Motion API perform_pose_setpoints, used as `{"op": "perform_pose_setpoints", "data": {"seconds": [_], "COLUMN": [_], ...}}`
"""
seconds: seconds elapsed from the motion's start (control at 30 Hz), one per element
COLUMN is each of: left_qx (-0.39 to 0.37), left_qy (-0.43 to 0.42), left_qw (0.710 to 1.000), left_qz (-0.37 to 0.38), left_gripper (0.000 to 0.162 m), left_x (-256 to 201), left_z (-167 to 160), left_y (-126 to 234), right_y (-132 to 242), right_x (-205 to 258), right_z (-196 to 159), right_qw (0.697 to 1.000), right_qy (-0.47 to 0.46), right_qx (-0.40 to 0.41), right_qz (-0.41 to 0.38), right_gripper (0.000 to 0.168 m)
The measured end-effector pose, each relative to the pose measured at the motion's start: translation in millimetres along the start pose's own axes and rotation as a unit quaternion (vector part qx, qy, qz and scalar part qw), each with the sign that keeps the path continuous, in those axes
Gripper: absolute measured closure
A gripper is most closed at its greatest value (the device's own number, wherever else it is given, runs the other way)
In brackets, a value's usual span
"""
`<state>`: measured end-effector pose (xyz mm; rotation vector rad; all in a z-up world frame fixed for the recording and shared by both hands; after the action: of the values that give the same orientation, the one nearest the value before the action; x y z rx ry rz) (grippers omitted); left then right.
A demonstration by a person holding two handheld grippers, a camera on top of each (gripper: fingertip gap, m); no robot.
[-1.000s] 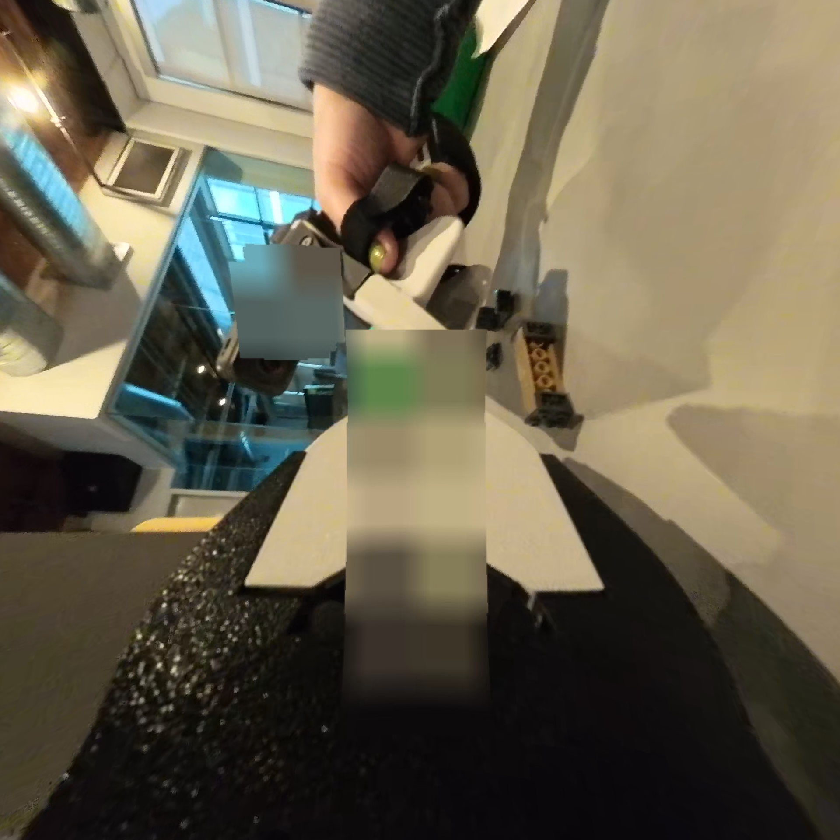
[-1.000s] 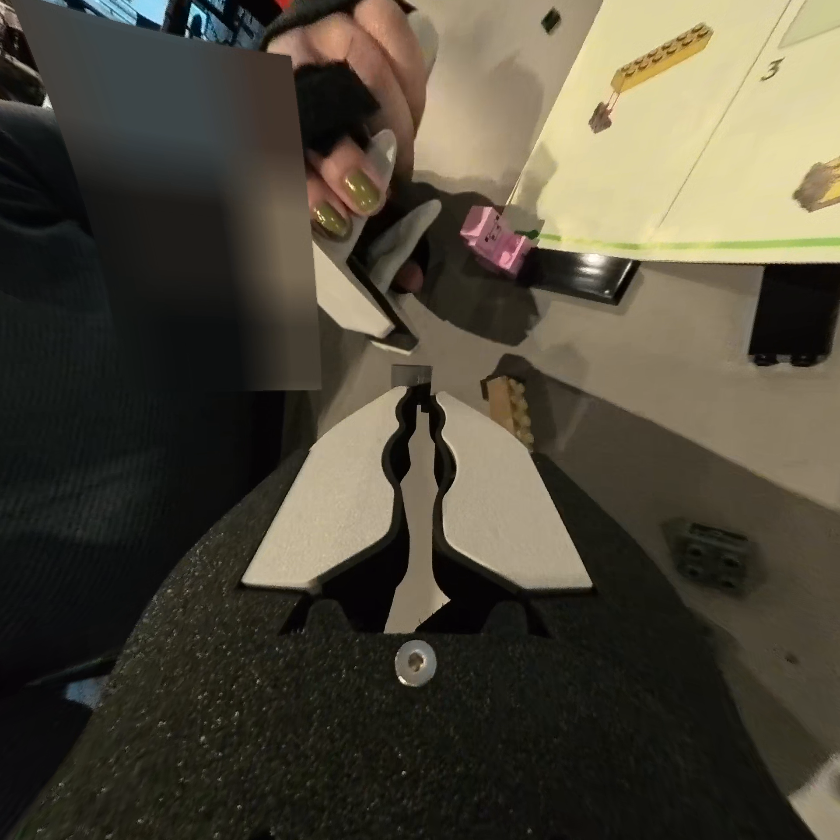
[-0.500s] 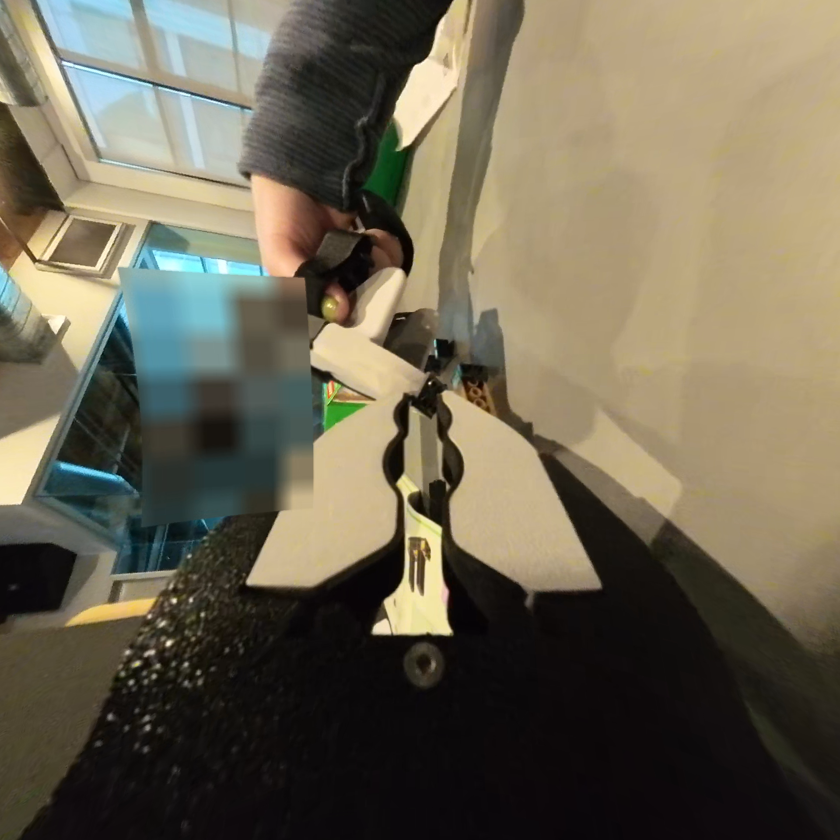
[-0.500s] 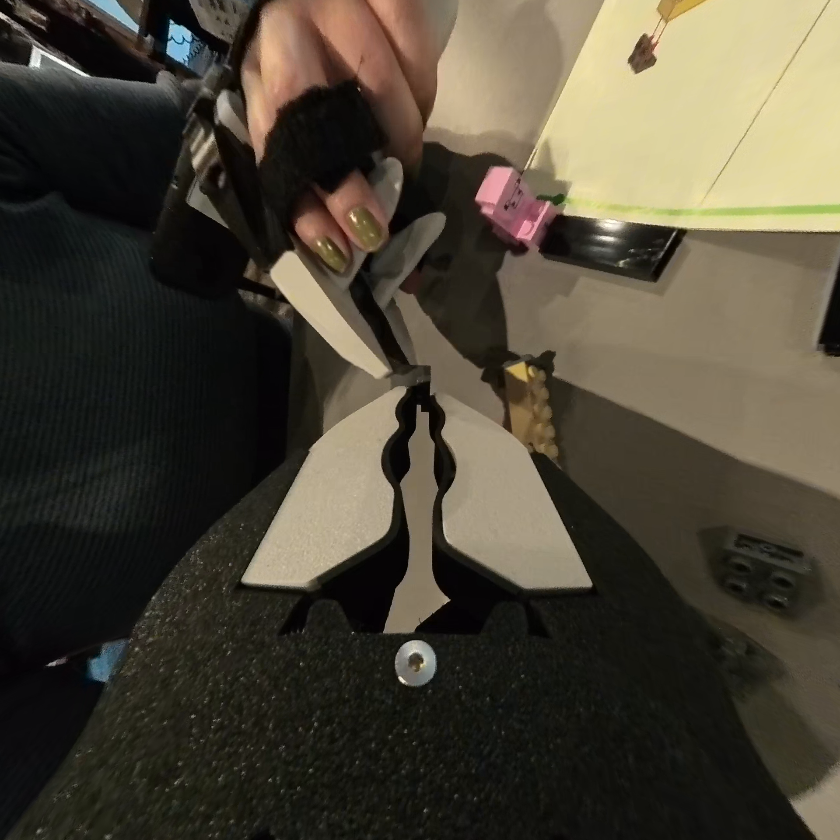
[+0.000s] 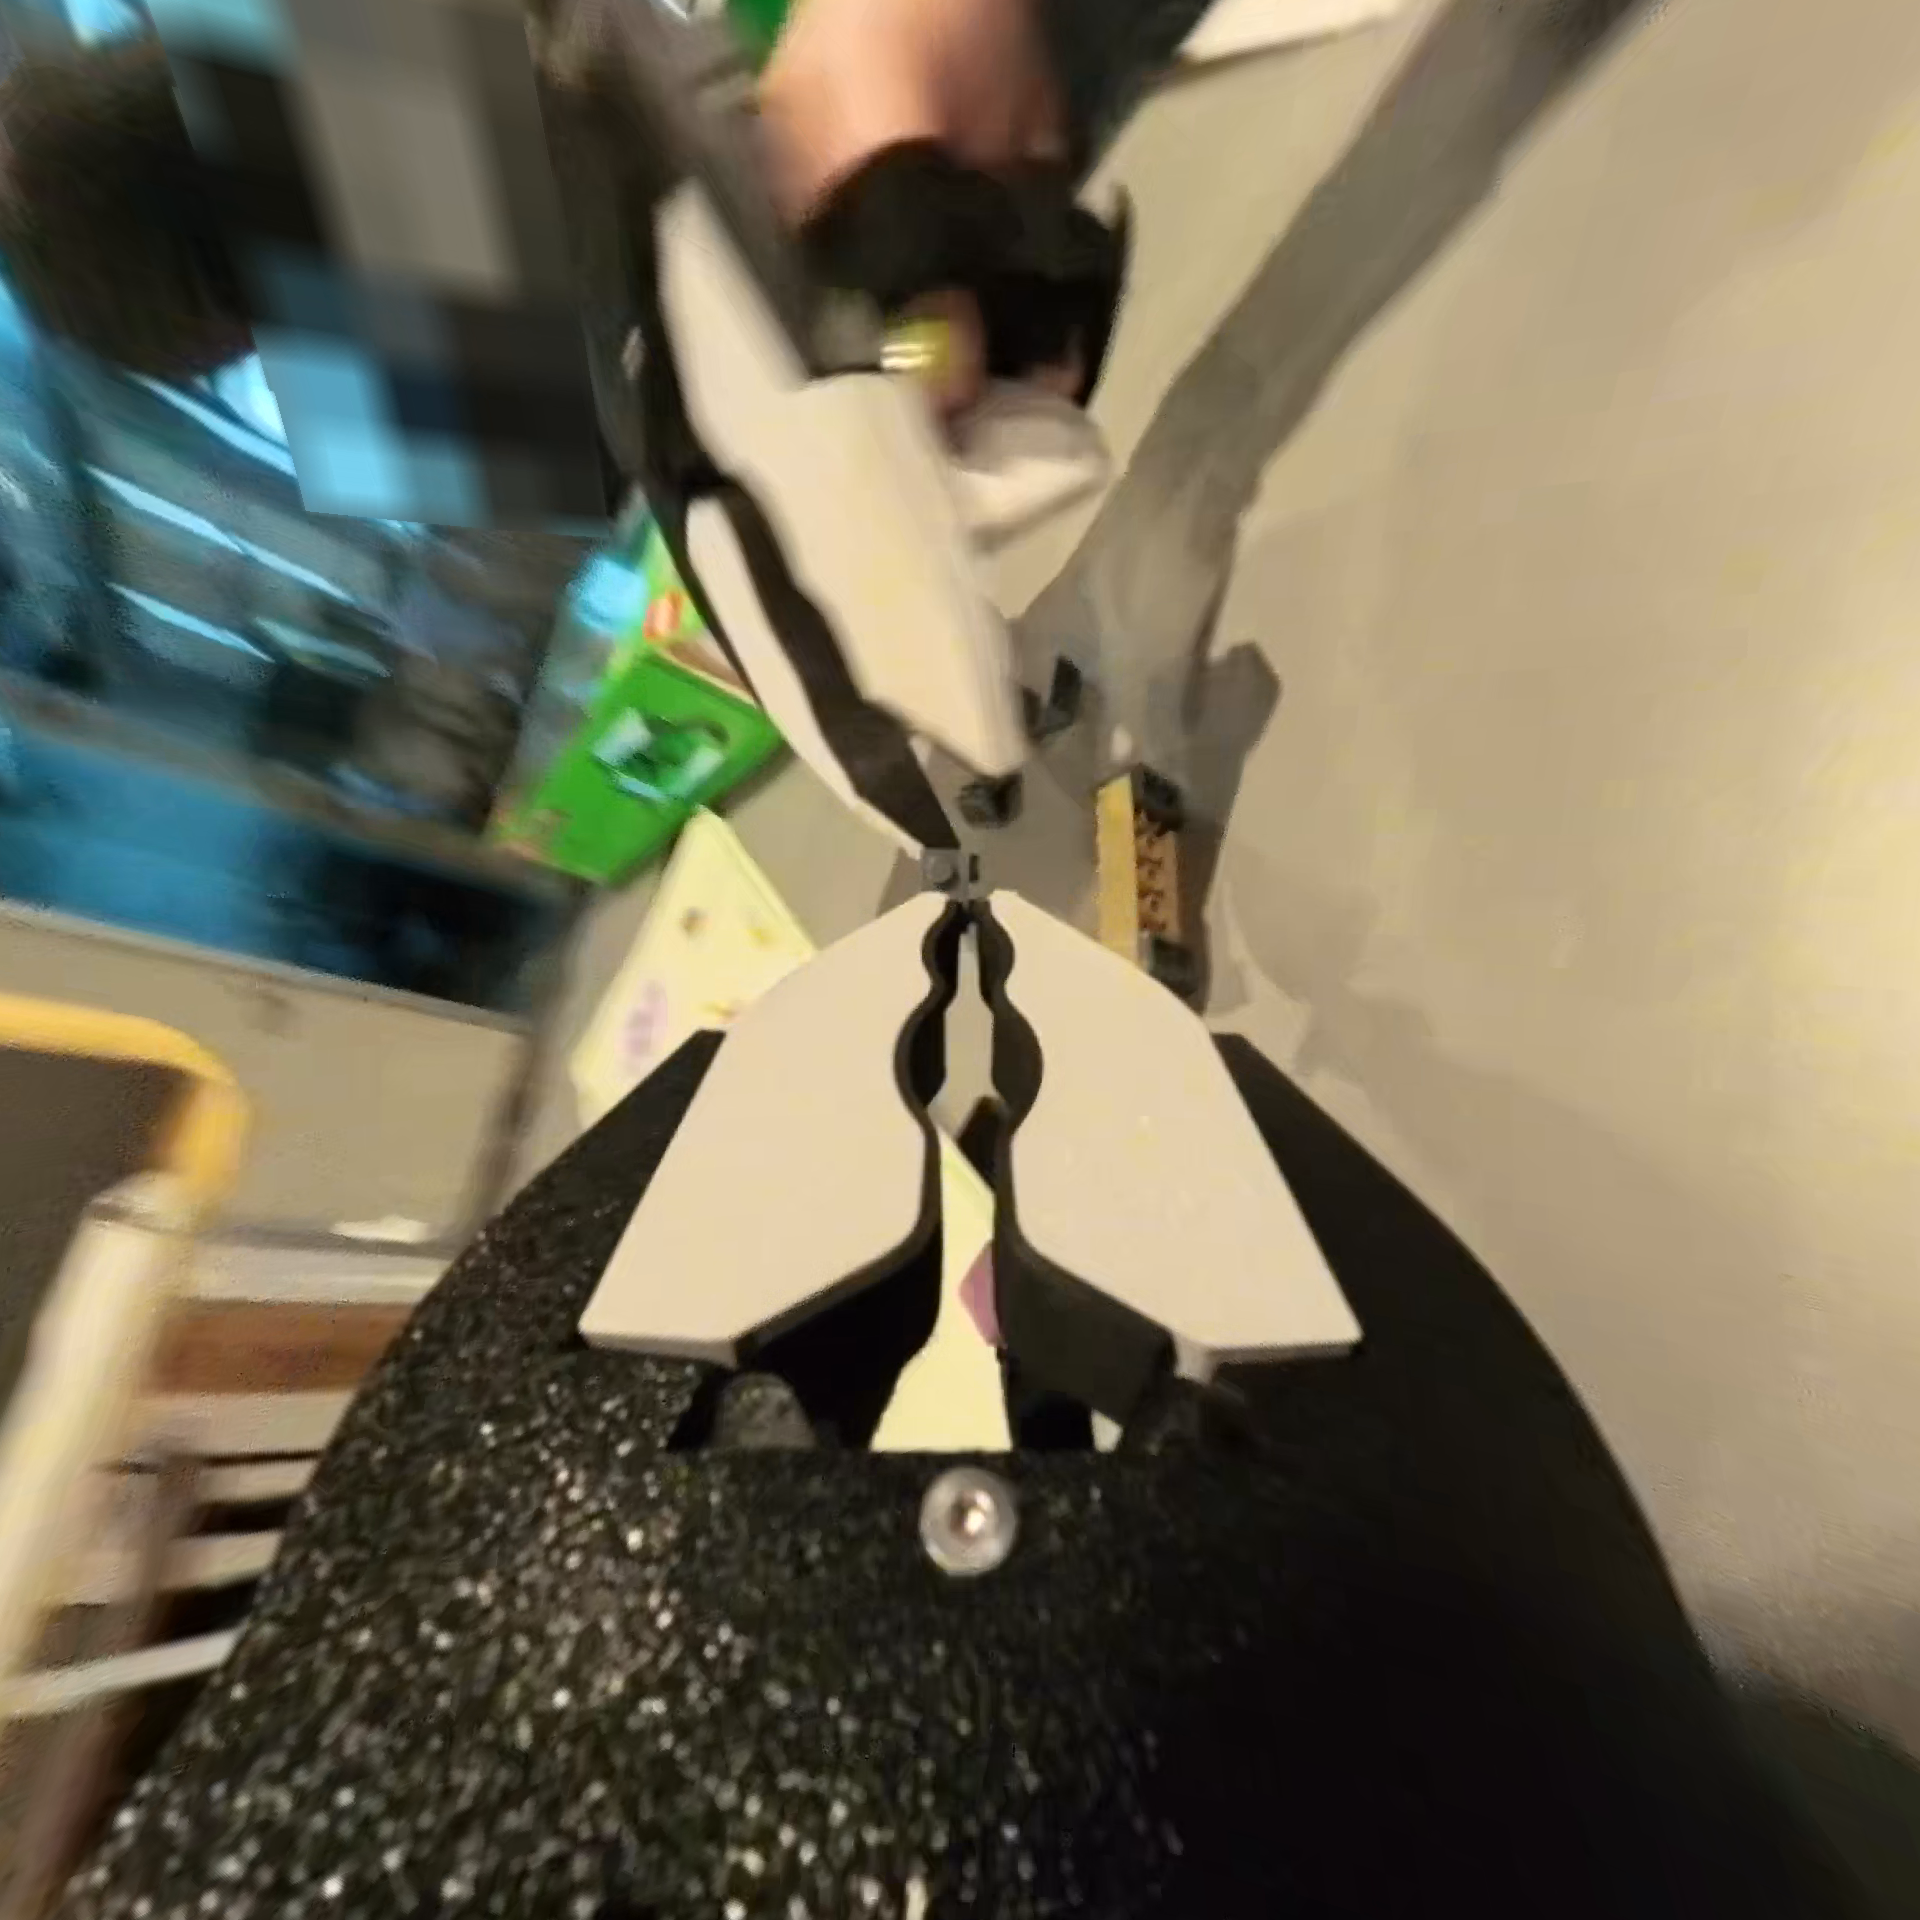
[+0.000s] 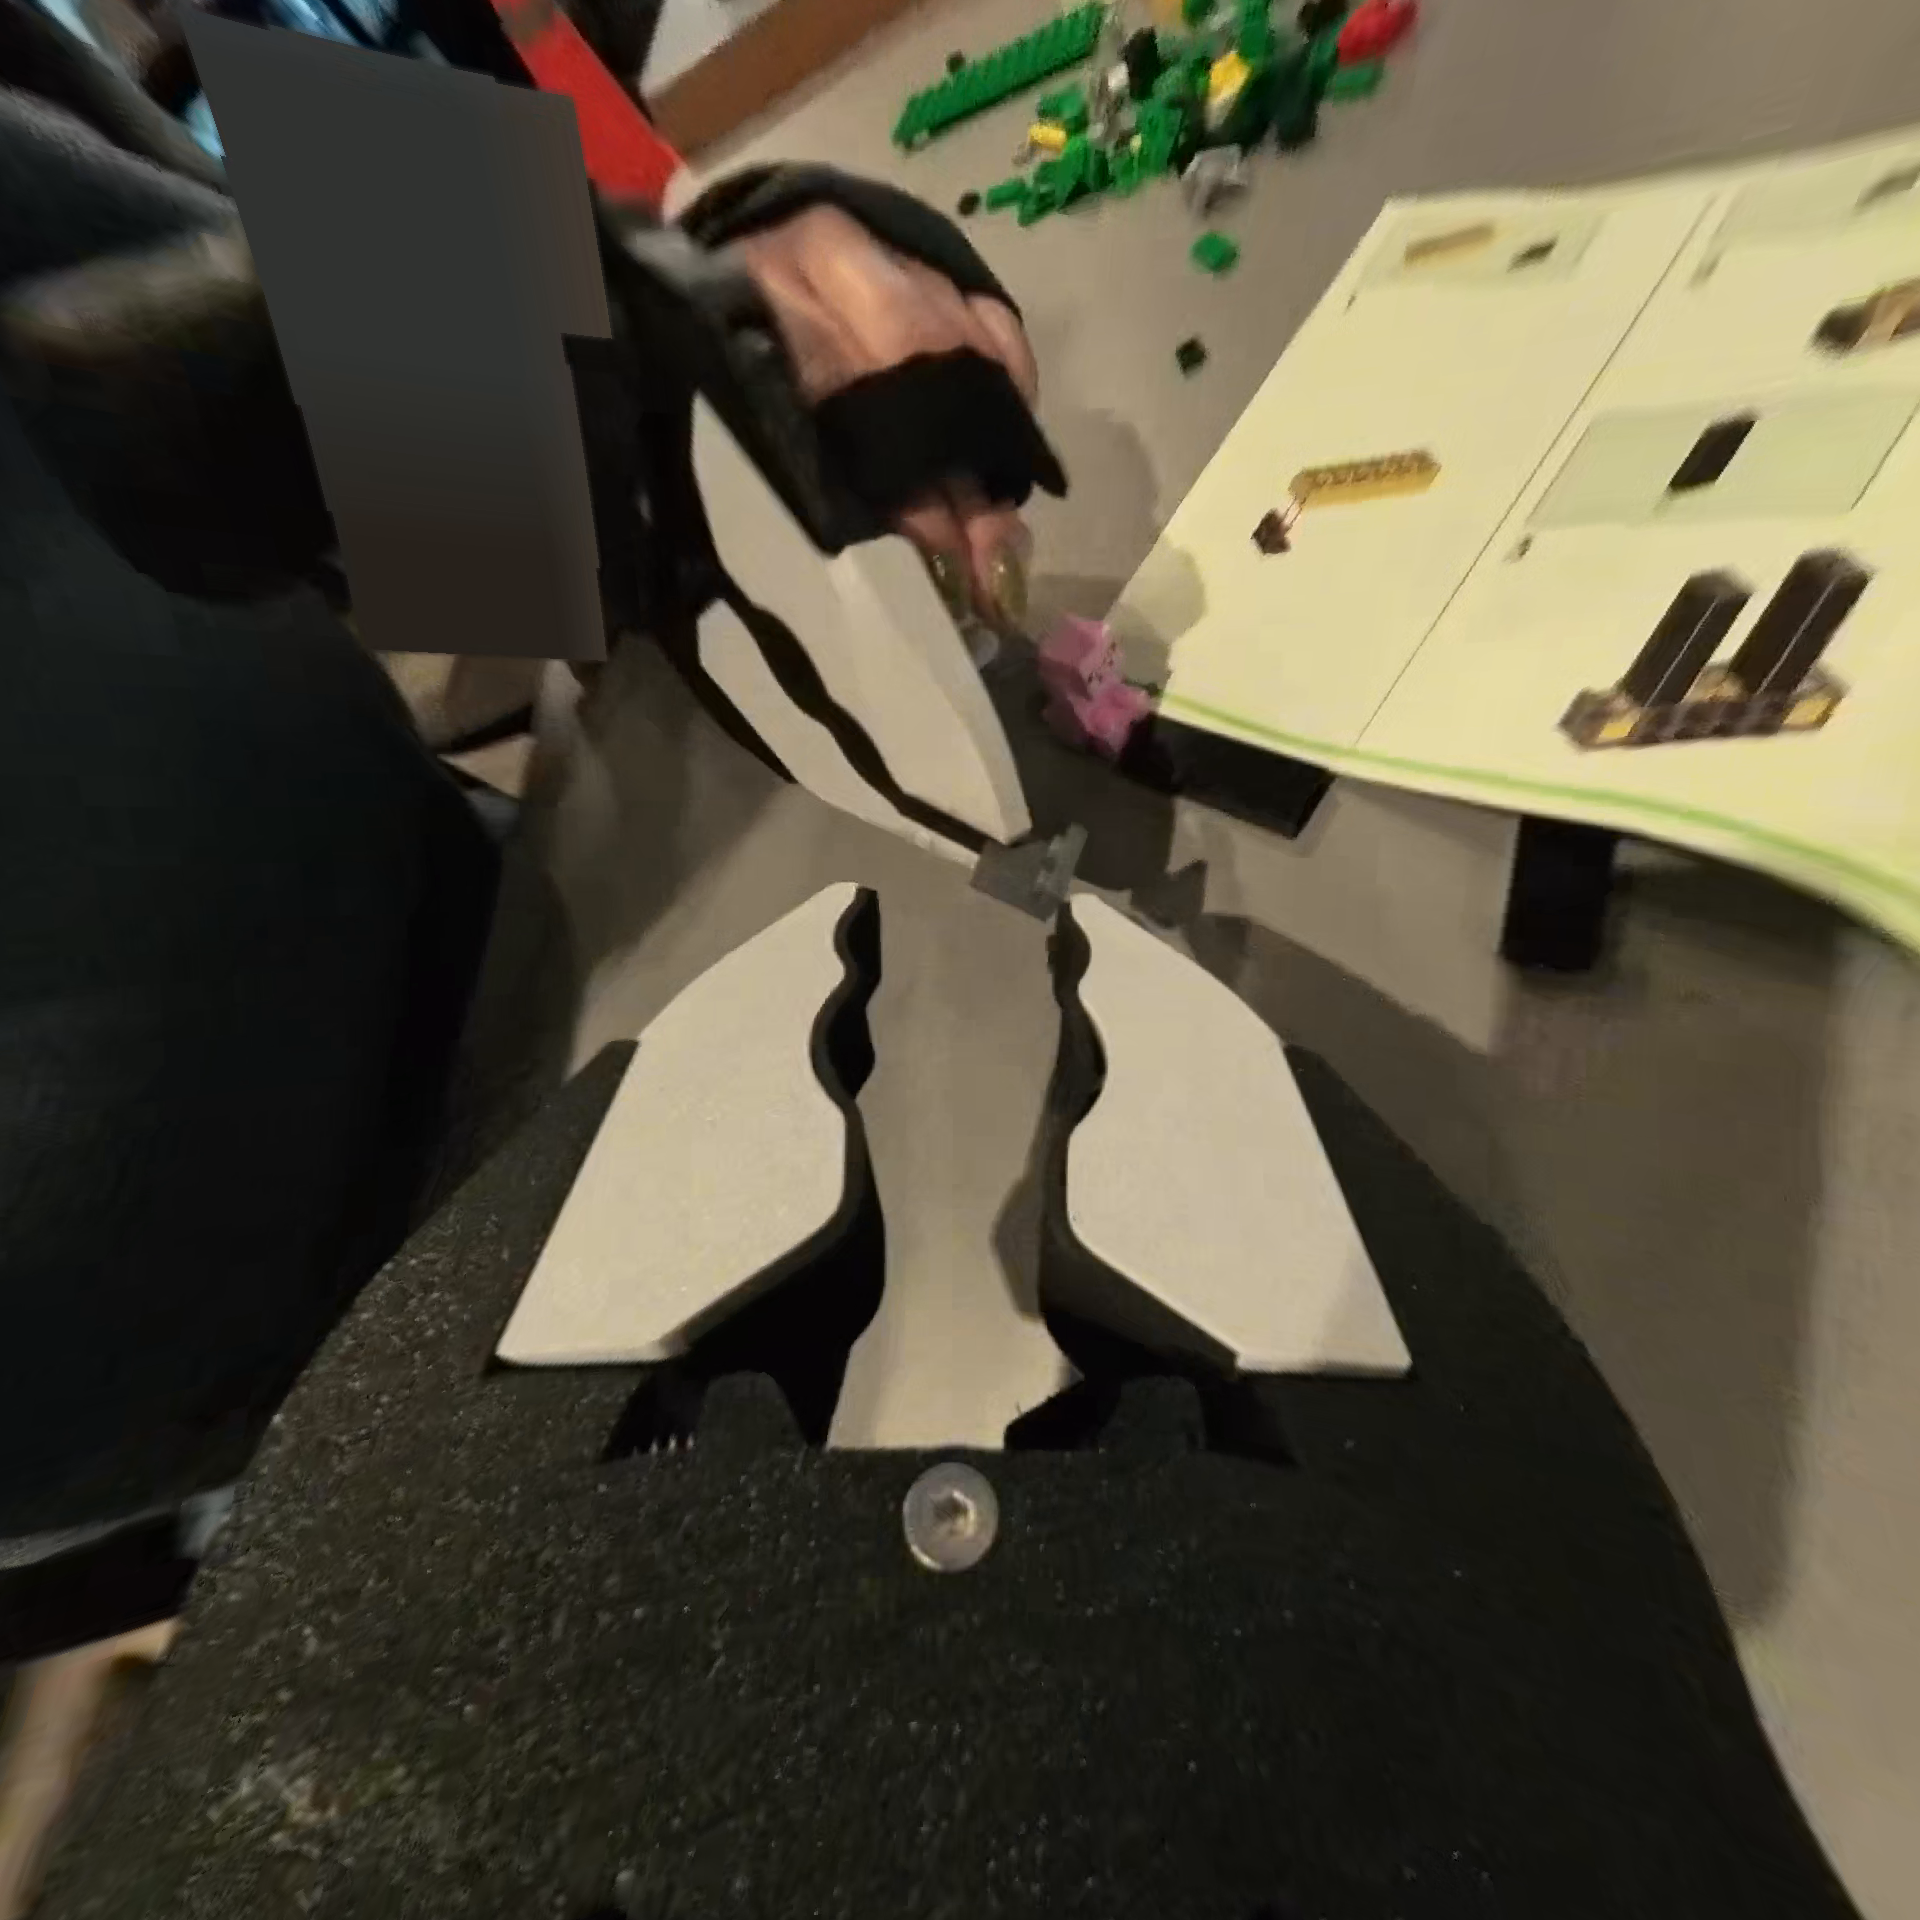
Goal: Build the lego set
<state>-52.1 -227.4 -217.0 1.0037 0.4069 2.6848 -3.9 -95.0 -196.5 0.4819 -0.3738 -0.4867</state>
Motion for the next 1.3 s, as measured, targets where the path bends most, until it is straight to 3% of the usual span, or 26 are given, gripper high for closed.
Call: {"op": "perform_pose_setpoints", "data": {"seconds": [0.07, 0.13, 0.23, 0.37, 0.47, 0.67, 0.97, 1.03, 1.13, 1.3], "left_qx": [0.01, 0.031, 0.068, 0.078, 0.075, 0.069, 0.062, 0.062, 0.07, 0.02], "left_qy": [0.065, 0.102, 0.139, 0.168, 0.189, 0.204, 0.204, 0.191, 0.15, 0.099], "left_qw": [0.998, 0.994, 0.987, 0.981, 0.974, 0.969, 0.97, 0.975, 0.984, 0.993], "left_qz": [-0.018, -0.025, -0.035, -0.067, -0.096, -0.122, -0.118, -0.091, -0.06, -0.054], "left_gripper": [0.159, 0.159, 0.159, 0.159, 0.159, 0.159, 0.158, 0.138, 0.121, 0.124], "left_x": [5.1, 9.3, 11.7, 9.1, 7.4, 6.9, 6.1, 8.4, 10.1, 1.4], "left_z": [2.5, 1.4, -5.2, -7.1, -5.1, -3.2, -2.1, -3.0, -6.7, -0.8], "left_y": [0.5, 0.1, -3.0, -5.7, -5.8, -4.9, -6.9, -6.8, -5.8, -4.4], "right_y": [-1.1, -2.5, -2.8, -10.1, -19.4, -25.7, -28.1, -24.4, -16.6, -6.0], "right_x": [8.6, 18.8, 28.6, 34.4, 35.1, 34.2, 33.1, 31.9, 30.1, 34.7], "right_z": [1.0, 3.0, 6.0, 3.9, -0.3, -5.5, -7.8, -8.4, -12.3, -14.0], "right_qw": [0.996, 0.986, 0.972, 0.934, 0.908, 0.898, 0.899, 0.904, 0.922, 0.966], "right_qy": [0.071, 0.136, 0.179, 0.269, 0.318, 0.339, 0.338, 0.328, 0.289, 0.188], "right_qx": [0.018, 0.024, 0.026, 0.082, 0.132, 0.157, 0.155, 0.145, 0.116, 0.02], "right_qz": [-0.056, -0.099, -0.148, -0.22, -0.24, -0.234, -0.231, -0.233, -0.231, -0.179], "right_gripper": [0.136, 0.145, 0.147, 0.15, 0.153, 0.164, 0.165, 0.165, 0.165, 0.165]}}
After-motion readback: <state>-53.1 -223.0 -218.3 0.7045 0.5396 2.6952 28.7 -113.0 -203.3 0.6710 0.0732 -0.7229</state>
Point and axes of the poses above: each gripper's, where its closed fingertips meet, y back along the fingers, z out of its top, x = y × z across the jaws, the point moved 8 cm from there along y, back along the fingers, and after that the axes turned 14 degrees about y, right-handed, at the moved point
